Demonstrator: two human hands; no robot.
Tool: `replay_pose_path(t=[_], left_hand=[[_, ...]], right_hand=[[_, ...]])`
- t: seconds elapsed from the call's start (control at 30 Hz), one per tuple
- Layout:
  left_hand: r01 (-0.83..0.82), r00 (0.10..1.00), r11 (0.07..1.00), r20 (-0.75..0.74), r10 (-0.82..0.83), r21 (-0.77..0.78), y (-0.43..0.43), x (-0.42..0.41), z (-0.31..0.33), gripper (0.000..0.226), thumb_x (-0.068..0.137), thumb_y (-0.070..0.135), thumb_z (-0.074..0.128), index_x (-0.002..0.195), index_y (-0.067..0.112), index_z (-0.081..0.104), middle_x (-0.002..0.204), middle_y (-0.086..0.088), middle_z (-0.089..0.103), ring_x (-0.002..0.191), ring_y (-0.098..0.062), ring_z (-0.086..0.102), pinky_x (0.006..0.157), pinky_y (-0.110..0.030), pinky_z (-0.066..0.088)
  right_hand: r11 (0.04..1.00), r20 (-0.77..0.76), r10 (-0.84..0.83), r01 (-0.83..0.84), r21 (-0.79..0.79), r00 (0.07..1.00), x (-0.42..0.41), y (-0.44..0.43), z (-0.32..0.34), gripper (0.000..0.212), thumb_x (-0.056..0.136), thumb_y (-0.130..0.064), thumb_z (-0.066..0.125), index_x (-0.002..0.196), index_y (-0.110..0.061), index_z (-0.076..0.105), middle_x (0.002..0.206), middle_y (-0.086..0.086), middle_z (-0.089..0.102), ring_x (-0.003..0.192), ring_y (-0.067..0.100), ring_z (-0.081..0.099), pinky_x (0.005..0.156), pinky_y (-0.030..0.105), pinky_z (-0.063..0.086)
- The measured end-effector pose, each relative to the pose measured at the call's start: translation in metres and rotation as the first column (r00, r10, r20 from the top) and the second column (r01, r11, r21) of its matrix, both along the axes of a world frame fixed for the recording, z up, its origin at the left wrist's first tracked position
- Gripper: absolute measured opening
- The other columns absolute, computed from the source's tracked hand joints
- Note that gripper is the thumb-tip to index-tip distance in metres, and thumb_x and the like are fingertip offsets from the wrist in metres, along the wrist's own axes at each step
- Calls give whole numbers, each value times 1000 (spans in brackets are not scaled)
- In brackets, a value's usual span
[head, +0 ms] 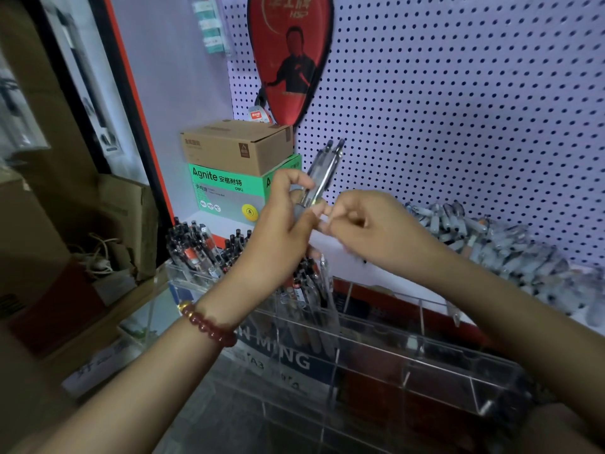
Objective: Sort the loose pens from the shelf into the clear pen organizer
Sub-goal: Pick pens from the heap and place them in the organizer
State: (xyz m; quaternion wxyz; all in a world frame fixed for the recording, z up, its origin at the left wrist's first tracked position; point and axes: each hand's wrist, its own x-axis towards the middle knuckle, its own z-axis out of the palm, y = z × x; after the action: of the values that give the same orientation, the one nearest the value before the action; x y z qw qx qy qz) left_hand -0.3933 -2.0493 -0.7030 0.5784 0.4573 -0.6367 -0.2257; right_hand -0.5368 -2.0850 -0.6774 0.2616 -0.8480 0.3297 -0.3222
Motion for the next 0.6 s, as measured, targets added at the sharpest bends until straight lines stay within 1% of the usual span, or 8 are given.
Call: replay_pose_path(t=[0.07,0.13,0.23,0.33,0.37,0.43,0.5,0.6], left_hand=[[14,1000,1000,20,-14,-21,2,-1,1,25,99,3,43,99,25,31,82,3,62,50,-9,49,48,-15,39],[106,994,994,26,-106,-4,4,-2,0,26,99,2,42,102,23,27,84,6,62,49,-8,38,50,-15,35],[211,965,974,143,-222,88,9,-6,-2,22,98,4,44,110,11,26,63,10,59,47,-2,37,50,-15,33],[219,954,968,179,-239,124,14,-8,2,25,96,6,48,112,8,28,68,7,67,49,0,49,52,-12,36],[209,954,968,188,-233,138,15,-6,2,29,95,10,52,112,11,30,79,-1,69,57,-4,57,56,-17,40],[132,931,978,320,-178,161,12,0,-2,34,89,23,62,112,22,36,96,4,65,84,-12,62,71,-30,49],[21,830,988,547,-104,155,9,9,-10,30,85,33,67,107,29,46,104,14,59,101,-10,57,85,-32,47],[-45,696,993,717,-50,113,8,18,-18,26,82,40,69,105,30,60,109,10,61,103,-12,57,91,-40,46]], right_hand=[[995,87,-97,95,28,991,-3,-3,4,27,85,-38,45,80,-13,53,59,0,46,50,14,39,54,32,35],[973,214,-108,59,222,971,-4,-6,6,29,92,-44,46,86,-16,49,61,1,41,47,13,33,50,31,30],[948,330,-85,-26,318,940,-3,-3,5,32,98,-37,45,89,-7,53,54,3,41,38,6,30,42,20,26],[956,419,-138,10,292,897,-5,-4,4,27,99,-23,47,79,-7,53,45,-6,32,37,7,26,41,18,24],[963,436,-152,33,268,887,-7,-6,4,28,98,-20,48,73,-9,51,43,-9,30,37,6,25,40,18,23],[985,433,-151,98,143,889,-12,-9,4,32,97,-16,47,66,-10,48,40,-12,31,36,3,26,40,16,24],[994,391,-109,112,15,914,-18,-11,0,30,98,-15,46,70,-5,50,44,-12,35,38,3,31,42,14,26],[992,309,-111,126,-29,944,-28,-14,-12,29,99,-14,45,79,6,52,44,-11,34,38,4,31,43,13,26]])
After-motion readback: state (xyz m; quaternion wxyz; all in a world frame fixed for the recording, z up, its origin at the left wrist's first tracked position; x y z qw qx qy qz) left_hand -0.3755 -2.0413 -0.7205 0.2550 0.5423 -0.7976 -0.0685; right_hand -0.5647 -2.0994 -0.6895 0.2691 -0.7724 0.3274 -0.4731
